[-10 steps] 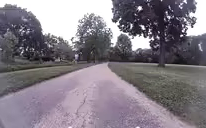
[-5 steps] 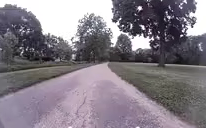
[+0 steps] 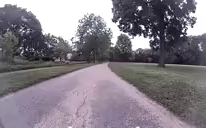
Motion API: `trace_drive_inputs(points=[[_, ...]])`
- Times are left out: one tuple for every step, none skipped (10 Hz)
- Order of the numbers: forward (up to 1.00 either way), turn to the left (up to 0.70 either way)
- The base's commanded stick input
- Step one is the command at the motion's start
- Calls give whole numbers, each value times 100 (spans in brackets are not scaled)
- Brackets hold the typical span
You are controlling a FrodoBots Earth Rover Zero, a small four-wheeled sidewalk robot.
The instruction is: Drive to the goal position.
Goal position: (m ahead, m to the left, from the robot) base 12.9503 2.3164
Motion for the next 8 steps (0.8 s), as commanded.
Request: trace_drive_inputs(points=[[9, 0], [9, 0], [9, 0], [9, 0], [9, 0], [9, 0], [9, 0], [9, 0]])
